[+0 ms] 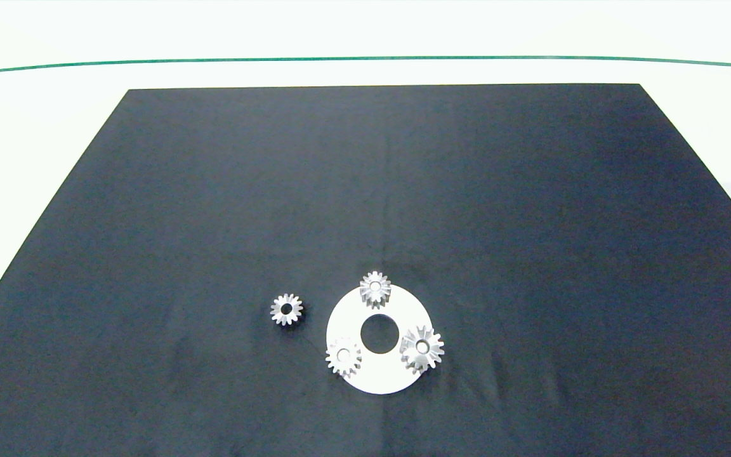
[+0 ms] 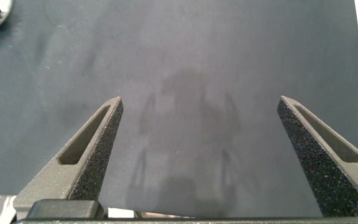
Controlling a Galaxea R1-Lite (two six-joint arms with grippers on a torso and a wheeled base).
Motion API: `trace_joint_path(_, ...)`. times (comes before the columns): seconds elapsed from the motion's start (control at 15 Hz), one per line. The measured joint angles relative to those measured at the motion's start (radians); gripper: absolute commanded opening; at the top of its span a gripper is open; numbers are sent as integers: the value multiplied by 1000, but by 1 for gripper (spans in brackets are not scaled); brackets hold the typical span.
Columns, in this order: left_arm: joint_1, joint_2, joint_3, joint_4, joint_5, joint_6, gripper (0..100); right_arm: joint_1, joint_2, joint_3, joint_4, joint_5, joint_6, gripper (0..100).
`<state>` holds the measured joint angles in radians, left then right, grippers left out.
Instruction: Remove an incorrectly installed larger gear and replace it with the correct smaller gear
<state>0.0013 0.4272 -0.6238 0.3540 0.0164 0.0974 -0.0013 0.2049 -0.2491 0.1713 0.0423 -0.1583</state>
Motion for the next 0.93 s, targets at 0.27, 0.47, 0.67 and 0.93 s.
trace_joint_path(0.27,6,376,-459,302,21,27,100,28,287,-213,61,13,-121,100)
trace_joint_path(0.47,19,569,-685,551,31,31,100,144,536,-379,87,-27,-163,100)
trace_joint_path(0.67,30,623,-744,569,55,32,100,410,779,-539,121,-99,-175,100)
trace_joint_path(0.93,27,617,-763,591,55,33,100,684,1071,-717,137,-148,-173,100)
